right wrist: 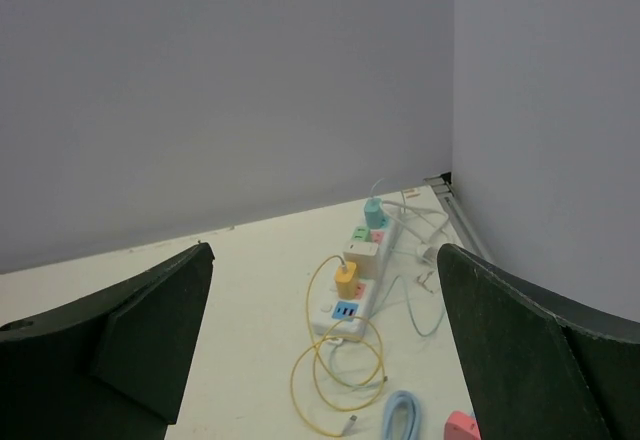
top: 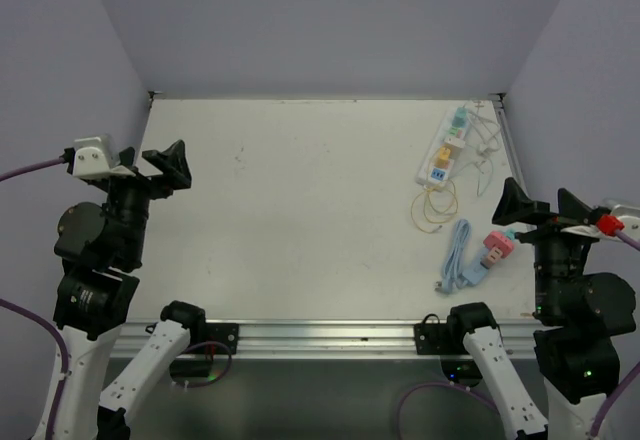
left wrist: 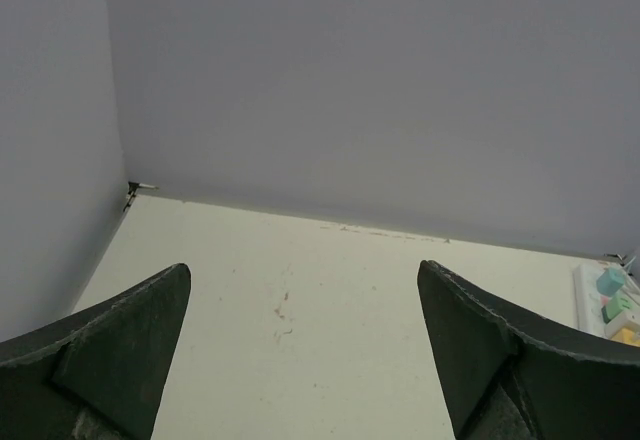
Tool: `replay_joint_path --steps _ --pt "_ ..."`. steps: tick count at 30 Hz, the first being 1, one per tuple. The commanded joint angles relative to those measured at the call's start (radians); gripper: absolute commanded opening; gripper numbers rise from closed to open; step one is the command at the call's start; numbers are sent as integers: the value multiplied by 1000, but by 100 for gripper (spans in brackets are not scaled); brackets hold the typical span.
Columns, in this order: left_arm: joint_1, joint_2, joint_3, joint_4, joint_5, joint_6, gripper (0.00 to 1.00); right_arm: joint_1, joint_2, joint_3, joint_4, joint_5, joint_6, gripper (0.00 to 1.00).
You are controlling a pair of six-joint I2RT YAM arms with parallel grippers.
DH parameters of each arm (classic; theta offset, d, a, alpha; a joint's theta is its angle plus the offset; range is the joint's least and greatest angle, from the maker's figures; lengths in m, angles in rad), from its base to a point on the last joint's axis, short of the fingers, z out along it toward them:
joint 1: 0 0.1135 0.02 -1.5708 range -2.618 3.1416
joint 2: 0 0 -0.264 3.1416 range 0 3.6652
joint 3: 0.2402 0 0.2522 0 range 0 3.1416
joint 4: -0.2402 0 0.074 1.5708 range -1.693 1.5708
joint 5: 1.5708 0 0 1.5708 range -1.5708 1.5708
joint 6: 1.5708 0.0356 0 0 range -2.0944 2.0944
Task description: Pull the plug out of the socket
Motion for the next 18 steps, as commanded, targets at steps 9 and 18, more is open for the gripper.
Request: replay_joint_path --steps 9,18 --pt "-5 29 -32 8 36 -17 100 -4 101 -31 -107 143 170 99" --pt "-5 75 -122 11 94 -42 100 -3 382 -95 -391 279 505 99"
